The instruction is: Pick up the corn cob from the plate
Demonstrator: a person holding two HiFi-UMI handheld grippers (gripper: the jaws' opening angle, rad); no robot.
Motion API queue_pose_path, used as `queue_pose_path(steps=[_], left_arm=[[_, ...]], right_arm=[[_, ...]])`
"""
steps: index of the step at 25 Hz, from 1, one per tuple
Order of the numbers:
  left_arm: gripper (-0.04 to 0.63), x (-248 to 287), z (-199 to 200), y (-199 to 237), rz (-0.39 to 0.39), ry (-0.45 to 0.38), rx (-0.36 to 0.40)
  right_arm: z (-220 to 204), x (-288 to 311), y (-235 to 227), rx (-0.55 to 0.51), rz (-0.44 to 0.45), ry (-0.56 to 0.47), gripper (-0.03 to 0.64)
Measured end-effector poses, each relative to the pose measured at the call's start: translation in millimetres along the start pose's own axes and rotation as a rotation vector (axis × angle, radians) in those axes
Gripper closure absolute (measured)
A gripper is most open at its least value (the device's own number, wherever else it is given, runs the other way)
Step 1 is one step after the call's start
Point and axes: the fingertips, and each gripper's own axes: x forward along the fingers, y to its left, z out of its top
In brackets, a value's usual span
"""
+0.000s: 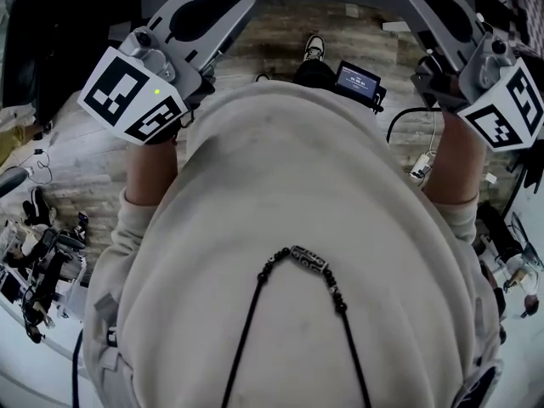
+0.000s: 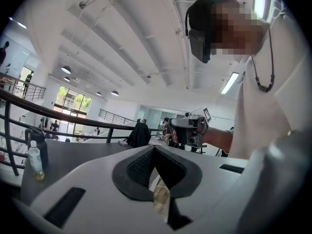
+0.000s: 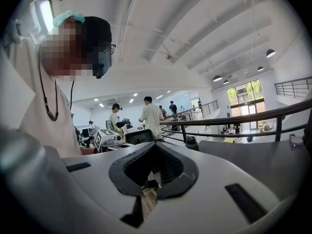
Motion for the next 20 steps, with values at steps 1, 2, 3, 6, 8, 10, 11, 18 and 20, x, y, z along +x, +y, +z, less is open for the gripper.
queue_pose_path(steps=[1, 2, 3, 6, 8, 10, 11, 18, 20], left_arm=[[0.592, 2.4, 2.4, 3.0, 0.003, 0.0, -0.002], [0.592, 5.2, 4.1, 6.7, 0.009, 0.0, -0.004], [0.592, 8.8, 5.0, 10.9, 0.017, 0.001, -0.008], [0.592, 27.3, 6.3, 21.3, 0.037, -0.001, -0.024], [0.592, 45.8, 7.7, 23.2, 0.029, 0.0, -0.023], [0.592, 66.4, 8.3, 26.5, 0.02, 0.011, -0.01], [0.592, 76.1, 8.8, 29.1, 0.023, 0.017, -0.004], [0.592, 154.8, 30.9, 43.5, 0.086, 0.019, -0.002], [0.592, 169.4, 33.3, 49.4, 0.1, 0.026, -0.008]], right_arm=[[2.0, 2.0, -4.0, 0.0, 0.009, 0.003, 0.603], [2.2, 1.9, -8.8, 0.004, 0.017, 0.004, 0.603], [1.0, 0.2, -14.5, 0.011, 0.023, 0.005, 0.603], [-0.8, -6.7, -36.9, 0.03, 0.025, 0.005, 0.603], [-0.7, -12.1, -57.4, 0.039, 0.024, -0.001, 0.603], [0.0, -16.6, -80.1, 0.043, 0.025, -0.009, 0.603], [0.5, -18.9, -90.2, 0.044, 0.028, -0.013, 0.603], [3.0, -35.1, -171.4, 0.089, 0.105, -0.005, 0.603], [6.3, -29.7, -191.9, 0.092, 0.134, -0.002, 0.603]])
